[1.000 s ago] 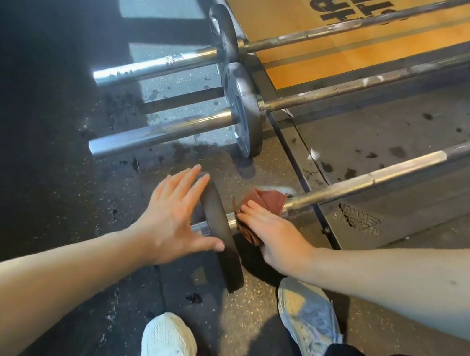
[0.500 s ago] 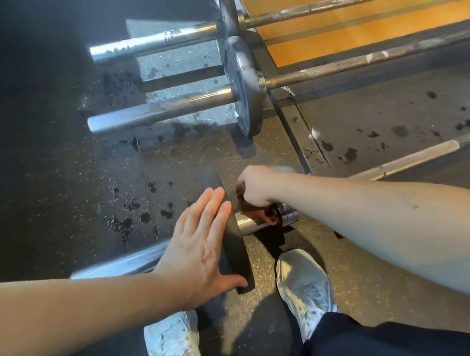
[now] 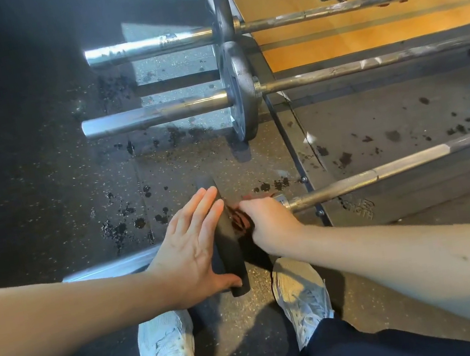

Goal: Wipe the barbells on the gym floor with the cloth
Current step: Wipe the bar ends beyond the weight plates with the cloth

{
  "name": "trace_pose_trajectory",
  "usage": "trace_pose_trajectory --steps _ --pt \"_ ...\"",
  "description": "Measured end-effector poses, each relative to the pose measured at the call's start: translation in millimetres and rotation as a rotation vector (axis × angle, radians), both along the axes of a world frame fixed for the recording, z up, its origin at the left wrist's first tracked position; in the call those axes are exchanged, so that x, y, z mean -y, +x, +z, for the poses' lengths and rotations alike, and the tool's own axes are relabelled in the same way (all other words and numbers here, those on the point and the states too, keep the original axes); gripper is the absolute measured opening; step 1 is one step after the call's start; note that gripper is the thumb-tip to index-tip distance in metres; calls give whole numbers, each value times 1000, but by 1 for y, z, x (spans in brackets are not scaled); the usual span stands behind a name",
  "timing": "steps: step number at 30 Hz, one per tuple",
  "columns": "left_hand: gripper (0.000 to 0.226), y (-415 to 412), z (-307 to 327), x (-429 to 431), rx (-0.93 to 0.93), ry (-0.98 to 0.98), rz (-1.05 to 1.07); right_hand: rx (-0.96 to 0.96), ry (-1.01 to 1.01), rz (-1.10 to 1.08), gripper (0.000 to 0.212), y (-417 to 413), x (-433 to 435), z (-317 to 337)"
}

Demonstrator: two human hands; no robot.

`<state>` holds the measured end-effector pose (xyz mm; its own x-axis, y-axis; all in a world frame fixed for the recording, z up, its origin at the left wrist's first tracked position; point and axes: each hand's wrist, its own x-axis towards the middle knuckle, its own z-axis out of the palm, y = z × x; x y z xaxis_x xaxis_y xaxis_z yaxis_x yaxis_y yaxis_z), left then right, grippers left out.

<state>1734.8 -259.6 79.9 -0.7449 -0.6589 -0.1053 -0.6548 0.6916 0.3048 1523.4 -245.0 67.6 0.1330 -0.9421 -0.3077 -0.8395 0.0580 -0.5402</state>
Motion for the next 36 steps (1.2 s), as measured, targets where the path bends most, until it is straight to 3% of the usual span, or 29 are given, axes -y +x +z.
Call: trace_pose_trajectory --steps 2,5,10,15,19,21,26,29,32,36 --pt "133 3 -2 10 -37 4 3 76 -94 106 49 -18 -16 -11" --pt "137 0 -1 36 -48 62 5 8 -194 184 66 -44 -14 -26" --pt "144 -8 22 86 27 246 80 84 -306 -19 54 -21 7 -32" --pt "109 -5 27 95 -133 217 162 108 -336 -29 53 -2 5 -40" --pt "140 -16 30 101 84 196 126 36 -287 -53 48 -10 2 -47" --pt "142 -19 30 113 122 236 139 3 -225 -96 47 -13 2 -54" --pt "153 -19 26 142 82 300 145 48 -143 -77 44 -8 16 -42" --pt "155 -18 22 147 62 318 157 143 -302 -108 34 -16 24 -13" --pt "145 -19 21 144 46 340 167 124 -439 -268 44 -48 51 0" --pt "146 -18 16 128 -4 320 164 164 -249 -243 53 -62 54 -13"
